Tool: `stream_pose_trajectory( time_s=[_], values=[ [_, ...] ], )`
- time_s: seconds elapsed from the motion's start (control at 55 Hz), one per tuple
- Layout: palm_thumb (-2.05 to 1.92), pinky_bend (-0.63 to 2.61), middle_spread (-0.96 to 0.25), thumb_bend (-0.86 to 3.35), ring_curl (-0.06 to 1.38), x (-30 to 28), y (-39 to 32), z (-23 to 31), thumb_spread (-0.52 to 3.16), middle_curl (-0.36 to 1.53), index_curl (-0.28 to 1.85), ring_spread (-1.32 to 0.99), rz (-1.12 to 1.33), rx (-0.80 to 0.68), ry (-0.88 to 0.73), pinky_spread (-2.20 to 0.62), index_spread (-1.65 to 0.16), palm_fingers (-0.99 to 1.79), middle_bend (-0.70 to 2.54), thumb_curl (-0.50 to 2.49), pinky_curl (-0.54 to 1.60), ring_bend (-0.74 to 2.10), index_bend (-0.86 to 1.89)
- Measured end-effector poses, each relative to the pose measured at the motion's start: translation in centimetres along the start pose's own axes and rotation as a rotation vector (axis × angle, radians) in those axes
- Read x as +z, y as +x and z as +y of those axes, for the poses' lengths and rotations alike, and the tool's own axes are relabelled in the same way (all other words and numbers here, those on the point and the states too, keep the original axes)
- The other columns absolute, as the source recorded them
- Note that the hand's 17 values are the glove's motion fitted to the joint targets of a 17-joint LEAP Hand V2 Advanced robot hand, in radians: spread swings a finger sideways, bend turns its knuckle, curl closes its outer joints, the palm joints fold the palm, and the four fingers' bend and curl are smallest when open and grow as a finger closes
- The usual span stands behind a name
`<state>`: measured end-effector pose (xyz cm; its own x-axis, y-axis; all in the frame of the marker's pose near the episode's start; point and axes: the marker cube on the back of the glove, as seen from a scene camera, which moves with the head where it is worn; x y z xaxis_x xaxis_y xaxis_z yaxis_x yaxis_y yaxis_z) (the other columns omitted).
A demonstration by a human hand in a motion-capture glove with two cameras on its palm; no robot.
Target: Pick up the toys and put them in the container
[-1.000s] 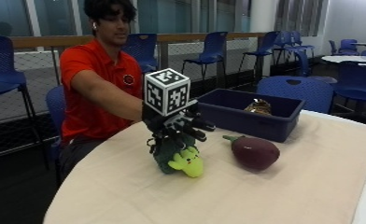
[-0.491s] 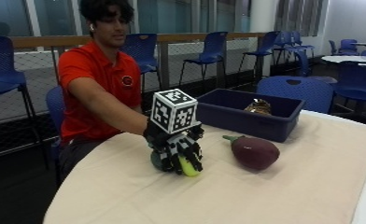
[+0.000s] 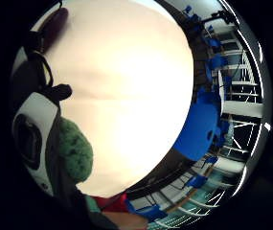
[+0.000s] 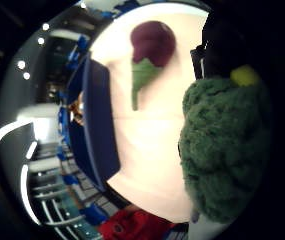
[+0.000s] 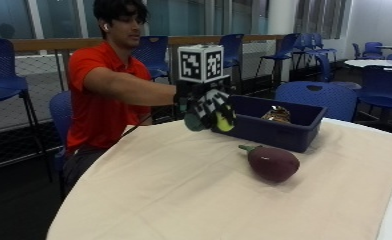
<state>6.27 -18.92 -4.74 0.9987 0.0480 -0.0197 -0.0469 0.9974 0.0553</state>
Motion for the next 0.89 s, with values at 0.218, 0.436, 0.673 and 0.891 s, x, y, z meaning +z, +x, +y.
stream_pose_trajectory(
  time_s=[0.218,0.436,0.673,0.891],
  values=[
    [0.68,1.03,-0.35,0.24,0.5,-5.9,-10.0,-1.2,0.71,0.25,0.57,-0.47,0.002,-0.132,0.073,-0.45,-0.46,0.93,0.36,0.76,0.39,1.06,0.47],
    [0.67,1.01,-0.37,0.21,0.52,-8.3,-20.6,-1.5,0.64,0.28,0.67,-0.49,-0.031,-0.282,0.091,-0.45,-0.48,0.93,0.34,0.85,0.41,1.05,0.44],
    [0.65,0.99,-0.37,0.18,0.54,-6.9,-28.3,-1.7,0.6,0.31,0.77,-0.5,0.051,-0.429,0.079,-0.45,-0.5,0.91,0.3,0.93,0.42,1.03,0.39],
    [0.41,1.23,-0.17,0.03,0.5,-4.3,-26.7,-2.0,0.93,0.27,0.76,-0.28,0.132,-0.46,-0.061,-0.25,-0.49,-0.14,0.15,0.82,0.52,0.65,0.12]
  ],
)
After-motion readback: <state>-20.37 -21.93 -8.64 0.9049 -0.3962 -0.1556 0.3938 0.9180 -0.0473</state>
